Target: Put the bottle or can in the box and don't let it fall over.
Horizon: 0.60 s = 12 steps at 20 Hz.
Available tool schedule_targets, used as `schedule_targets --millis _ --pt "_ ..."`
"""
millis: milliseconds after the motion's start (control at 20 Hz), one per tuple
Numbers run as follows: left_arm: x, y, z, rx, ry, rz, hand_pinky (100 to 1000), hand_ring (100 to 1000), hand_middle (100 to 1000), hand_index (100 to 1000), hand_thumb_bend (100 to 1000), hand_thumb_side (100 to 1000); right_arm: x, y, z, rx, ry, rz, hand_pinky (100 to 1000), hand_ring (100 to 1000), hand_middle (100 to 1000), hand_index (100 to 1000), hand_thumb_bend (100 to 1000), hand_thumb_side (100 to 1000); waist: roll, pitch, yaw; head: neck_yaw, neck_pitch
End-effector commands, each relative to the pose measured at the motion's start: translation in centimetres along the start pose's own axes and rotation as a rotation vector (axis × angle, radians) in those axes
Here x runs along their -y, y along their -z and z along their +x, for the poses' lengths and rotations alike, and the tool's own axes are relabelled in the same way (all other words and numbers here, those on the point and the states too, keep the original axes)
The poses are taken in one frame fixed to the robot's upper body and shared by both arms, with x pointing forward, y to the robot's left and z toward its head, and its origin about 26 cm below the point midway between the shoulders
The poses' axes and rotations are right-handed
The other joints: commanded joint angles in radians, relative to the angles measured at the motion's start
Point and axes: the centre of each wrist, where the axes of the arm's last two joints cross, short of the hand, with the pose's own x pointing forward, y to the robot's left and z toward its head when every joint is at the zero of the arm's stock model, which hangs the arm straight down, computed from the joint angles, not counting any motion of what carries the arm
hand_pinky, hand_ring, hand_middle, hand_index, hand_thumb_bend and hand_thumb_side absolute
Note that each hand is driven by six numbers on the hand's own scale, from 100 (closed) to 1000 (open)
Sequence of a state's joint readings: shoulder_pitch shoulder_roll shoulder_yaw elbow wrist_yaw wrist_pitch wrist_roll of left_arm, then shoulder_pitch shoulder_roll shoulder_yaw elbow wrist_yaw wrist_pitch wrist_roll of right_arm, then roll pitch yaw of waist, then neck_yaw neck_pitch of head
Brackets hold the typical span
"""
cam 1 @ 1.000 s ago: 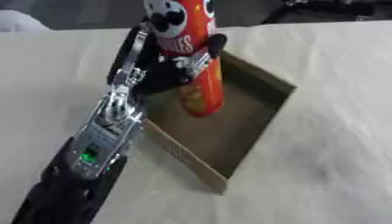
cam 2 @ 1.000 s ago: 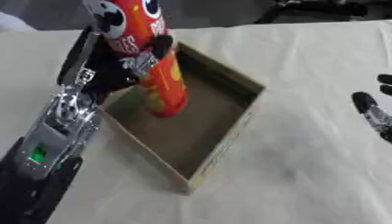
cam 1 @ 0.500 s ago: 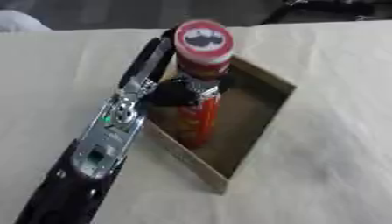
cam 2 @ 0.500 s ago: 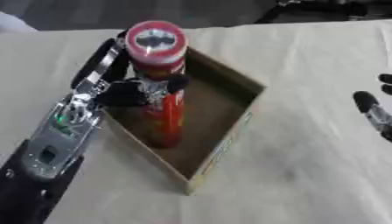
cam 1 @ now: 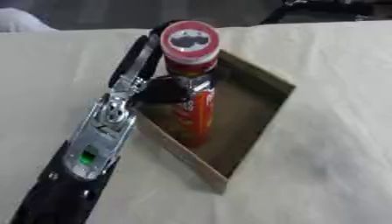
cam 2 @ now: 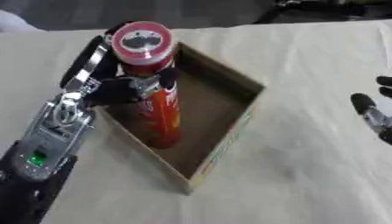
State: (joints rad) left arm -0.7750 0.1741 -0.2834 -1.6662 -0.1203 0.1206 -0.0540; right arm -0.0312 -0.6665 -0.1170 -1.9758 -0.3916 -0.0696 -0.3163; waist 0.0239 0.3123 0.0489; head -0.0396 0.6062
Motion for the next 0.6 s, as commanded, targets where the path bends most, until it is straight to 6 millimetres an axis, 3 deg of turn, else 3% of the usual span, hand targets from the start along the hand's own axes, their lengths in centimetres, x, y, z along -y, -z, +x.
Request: schedule_targets --millis 50,600 --pt "-2.1 -0.7 1.5 0.038 0.029 0.035 1000 797 613 808 628 337 0.4 0.3 1.0 0.037 -0.024 0.006 841 783 931 842 491 100 -0.004 -0.033 0.005 -0.011 0.005" --pt "-6.2 -3.8 2.8 0.052 0.029 0.161 1000 791 605 798 606 320 0.6 0.0 0.9 0.031 -0.025 -0.004 841 784 931 842 492 100 -0.012 -0.045 0.030 -0.026 0.012"
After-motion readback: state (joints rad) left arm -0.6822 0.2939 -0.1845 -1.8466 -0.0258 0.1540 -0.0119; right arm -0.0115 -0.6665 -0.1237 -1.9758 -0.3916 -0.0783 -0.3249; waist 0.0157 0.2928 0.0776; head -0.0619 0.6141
